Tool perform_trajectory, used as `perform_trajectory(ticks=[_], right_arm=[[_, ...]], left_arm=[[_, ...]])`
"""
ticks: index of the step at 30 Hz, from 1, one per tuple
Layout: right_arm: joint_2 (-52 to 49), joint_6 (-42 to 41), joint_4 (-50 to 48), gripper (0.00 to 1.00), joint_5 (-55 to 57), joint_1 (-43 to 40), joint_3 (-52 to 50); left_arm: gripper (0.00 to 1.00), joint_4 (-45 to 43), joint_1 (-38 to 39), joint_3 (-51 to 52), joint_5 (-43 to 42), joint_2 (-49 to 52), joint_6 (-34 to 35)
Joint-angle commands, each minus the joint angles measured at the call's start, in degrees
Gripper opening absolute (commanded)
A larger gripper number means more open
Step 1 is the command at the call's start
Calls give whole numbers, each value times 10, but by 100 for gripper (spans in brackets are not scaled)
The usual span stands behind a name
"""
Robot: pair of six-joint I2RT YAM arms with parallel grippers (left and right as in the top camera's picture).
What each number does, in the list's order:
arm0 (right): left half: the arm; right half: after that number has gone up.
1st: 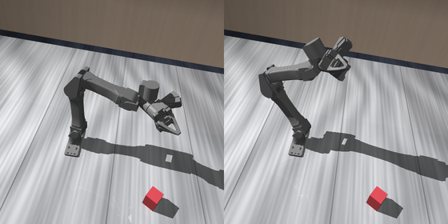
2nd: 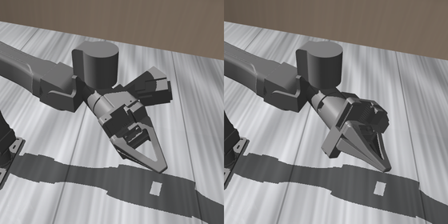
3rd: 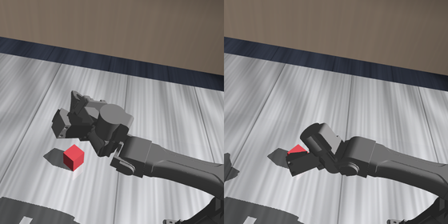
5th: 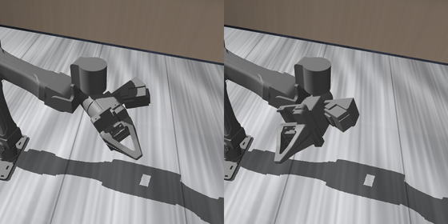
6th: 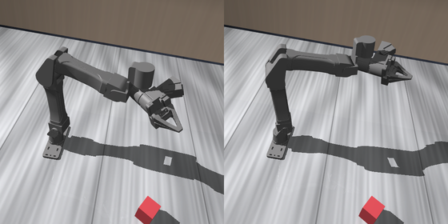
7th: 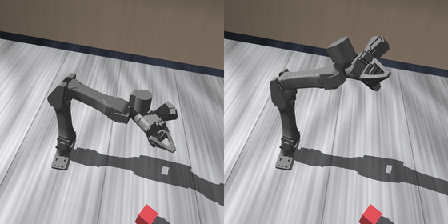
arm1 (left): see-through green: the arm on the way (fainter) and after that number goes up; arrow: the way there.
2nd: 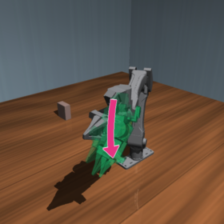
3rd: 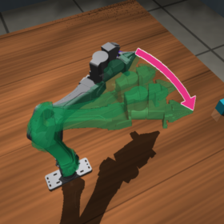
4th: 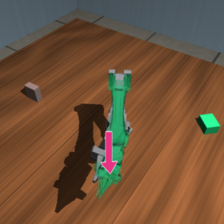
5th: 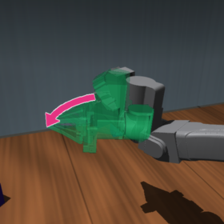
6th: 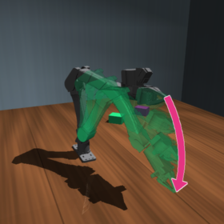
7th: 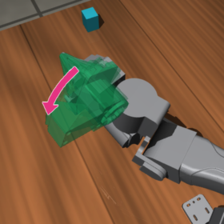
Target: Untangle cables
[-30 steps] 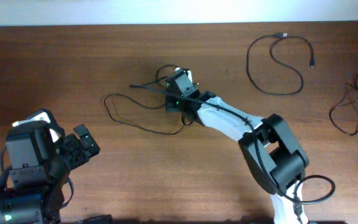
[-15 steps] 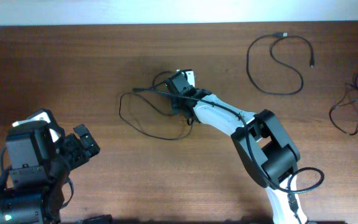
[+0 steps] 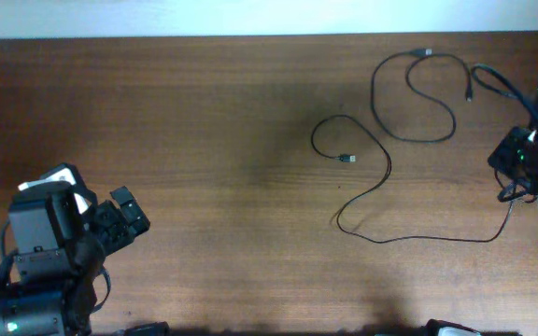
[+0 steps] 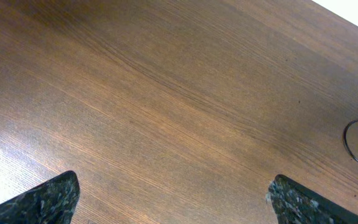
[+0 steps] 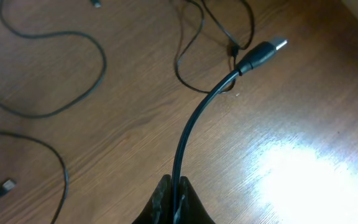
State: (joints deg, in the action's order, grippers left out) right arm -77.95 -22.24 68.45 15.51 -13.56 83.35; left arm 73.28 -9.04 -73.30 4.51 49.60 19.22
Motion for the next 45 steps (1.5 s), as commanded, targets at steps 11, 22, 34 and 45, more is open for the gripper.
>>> perform_trajectory(ticks=[11,22,34,45], right_arm=[[-60,174,-117,96,-286,131,-63],[-369,394,-589,46,-272,327,-212],[5,257,-231,4,-100,226,-171],[34,65,-52,76,-84,-63,-176]], left_arm=[[99,-1,-3,0,-2,-1,-7],[99,-1,-3,0,-2,-1,-7],[99,0,-3,0,-2,-1,-7],[99,0,-3,0,-2,-1,-7]])
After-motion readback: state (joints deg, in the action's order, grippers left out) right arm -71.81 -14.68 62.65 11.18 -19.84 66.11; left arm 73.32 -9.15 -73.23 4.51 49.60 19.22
